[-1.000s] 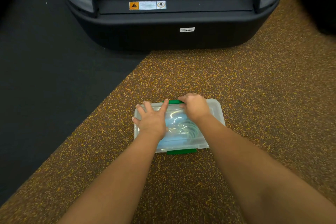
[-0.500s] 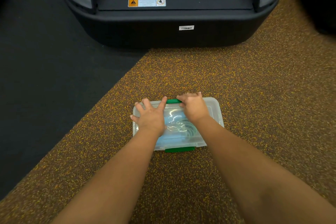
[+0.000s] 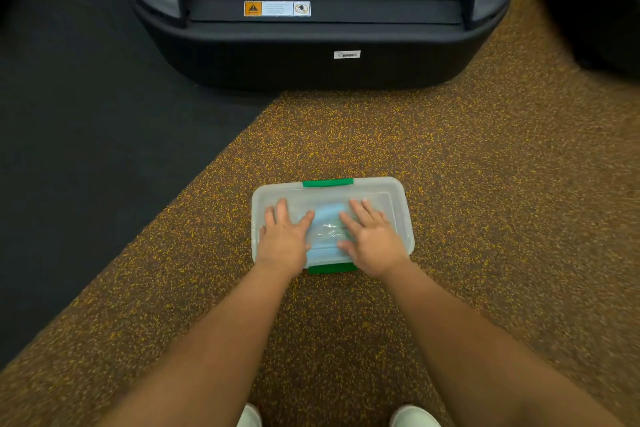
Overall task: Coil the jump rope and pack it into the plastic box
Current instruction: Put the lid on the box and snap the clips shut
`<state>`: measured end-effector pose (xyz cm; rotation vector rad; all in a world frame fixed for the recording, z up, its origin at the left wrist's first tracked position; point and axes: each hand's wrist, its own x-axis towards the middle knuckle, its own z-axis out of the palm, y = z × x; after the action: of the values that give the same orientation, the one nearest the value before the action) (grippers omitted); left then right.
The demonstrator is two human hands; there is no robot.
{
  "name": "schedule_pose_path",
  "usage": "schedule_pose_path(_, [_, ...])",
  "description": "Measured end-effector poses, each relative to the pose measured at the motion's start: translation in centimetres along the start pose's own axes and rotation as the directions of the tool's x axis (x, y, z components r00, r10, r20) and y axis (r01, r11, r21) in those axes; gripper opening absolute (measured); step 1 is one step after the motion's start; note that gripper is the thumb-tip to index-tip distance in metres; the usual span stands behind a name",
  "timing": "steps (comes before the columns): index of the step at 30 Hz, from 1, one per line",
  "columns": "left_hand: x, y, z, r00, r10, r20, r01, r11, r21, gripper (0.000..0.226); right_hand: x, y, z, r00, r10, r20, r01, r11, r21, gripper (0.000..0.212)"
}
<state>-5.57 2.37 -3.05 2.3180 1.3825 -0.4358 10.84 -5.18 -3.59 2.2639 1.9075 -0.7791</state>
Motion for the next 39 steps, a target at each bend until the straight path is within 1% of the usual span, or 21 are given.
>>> schedule_pose_path(2, [-1.2,-0.2,0.3,0.999,0.031,0.009,-0.031,0.999,-0.01,0.061,-1.7,-0.1,0.6,1.0,0.012,0.0,-0.012,1.0,0.013,0.069])
schedule_pose_path(4, [-2.2,-0.2,0.5,0.998,0.061,0.014,-0.061,0.998,-0.007,0.056,-2.9,-0.2,1.4,1.0,0.019,0.003,-0.019,1.0,-0.019,0.071])
schedule_pose_path(8, [-3.5,-0.3,0.9,0.995,0.098,0.014,-0.098,0.995,0.009,0.053,-4.7,-0.8,2.9,0.998,0.034,-0.056,-0.036,0.999,-0.037,0.066])
schedule_pose_path(10, [-3.9,-0.2,1.1,0.993,0.117,0.01,-0.117,0.993,0.017,0.054,-5.5,-1.4,3.6,0.989,0.055,-0.139,-0.059,0.998,-0.024,0.063])
schedule_pose_path(11, [-4.1,-0.2,1.1,0.992,0.125,0.011,-0.125,0.992,0.02,0.054,-5.8,-1.6,4.1,0.976,0.079,-0.202,-0.077,0.997,0.014,0.059])
schedule_pose_path(13, [-4.5,-0.2,1.1,0.991,0.135,0.021,-0.136,0.99,0.022,0.056,-6.1,-1.8,5.2,0.923,0.164,-0.347,-0.123,0.983,0.138,0.048])
schedule_pose_path(14, [-4.6,-0.2,1.0,0.99,0.14,0.027,-0.141,0.99,0.028,0.058,-6.2,-2.1,5.5,0.894,0.23,-0.385,-0.151,0.963,0.224,0.041])
schedule_pose_path(15, [-4.7,-0.1,0.9,0.989,0.144,0.035,-0.145,0.989,0.034,0.061,-6.3,-2.3,5.5,0.852,0.322,-0.412,-0.191,0.925,0.327,0.035])
schedule_pose_path(17, [-4.8,0.0,0.7,0.989,0.141,0.049,-0.143,0.989,0.039,0.066,-6.1,-2.8,5.2,0.753,0.558,-0.349,-0.313,0.77,0.557,0.027])
schedule_pose_path(18, [-4.8,0.1,0.7,0.989,0.137,0.056,-0.14,0.989,0.04,0.068,-5.9,-3.0,4.7,0.694,0.662,-0.283,-0.362,0.66,0.658,0.028])
schedule_pose_path(20, [-4.9,0.2,0.5,0.989,0.131,0.076,-0.134,0.99,0.042,0.069,-5.2,-3.4,3.8,0.574,0.81,-0.12,-0.395,0.402,0.826,0.036])
schedule_pose_path(21, [-4.9,0.3,0.4,0.988,0.128,0.083,-0.132,0.99,0.046,0.069,-4.7,-3.5,3.4,0.513,0.858,-0.021,-0.396,0.258,0.881,0.043])
schedule_pose_path(23, [-4.9,0.4,0.3,0.988,0.126,0.089,-0.131,0.99,0.053,0.069,-4.1,-3.9,2.7,0.411,0.896,0.168,-0.373,-0.003,0.928,0.054])
schedule_pose_path(24, [-4.8,0.4,0.3,0.988,0.127,0.086,-0.132,0.99,0.057,0.069,-4.0,-4.2,2.6,0.392,0.885,0.252,-0.335,-0.118,0.935,0.057])
schedule_pose_path(25, [-4.8,0.4,0.3,0.988,0.128,0.085,-0.133,0.989,0.06,0.069,-3.8,-4.5,2.5,0.392,0.86,0.327,-0.288,-0.223,0.931,0.059])
schedule_pose_path(26, [-4.8,0.4,0.4,0.988,0.128,0.086,-0.134,0.989,0.06,0.069,-3.7,-4.7,2.6,0.41,0.824,0.39,-0.249,-0.31,0.917,0.061])
schedule_pose_path(27, [-4.8,0.4,0.4,0.988,0.129,0.089,-0.135,0.989,0.061,0.069,-3.5,-4.9,2.6,0.439,0.789,0.43,-0.218,-0.371,0.903,0.064])
schedule_pose_path(29, [-4.7,0.4,0.5,0.987,0.135,0.09,-0.141,0.988,0.069,0.069,-3.2,-5.1,2.9,0.502,0.717,0.483,-0.178,-0.461,0.869,0.074])
schedule_pose_path(31, [-4.8,0.4,0.6,0.986,0.14,0.092,-0.147,0.987,0.072,0.07,-2.8,-5.0,3.3,0.528,0.686,0.501,-0.17,-0.492,0.854,0.078])
schedule_pose_path(35, [-4.7,0.2,0.8,0.985,0.132,0.113,-0.14,0.988,0.063,0.071,-2.7,-4.6,4.0,0.522,0.707,0.477,-0.198,-0.443,0.874,0.074])
schedule_pose_path(39, [-4.5,0.3,0.8,0.982,0.123,0.145,-0.132,0.99,0.056,0.08,-3.1,-4.6,3.4,0.498,0.743,0.446,-0.203,-0.401,0.893,0.056])
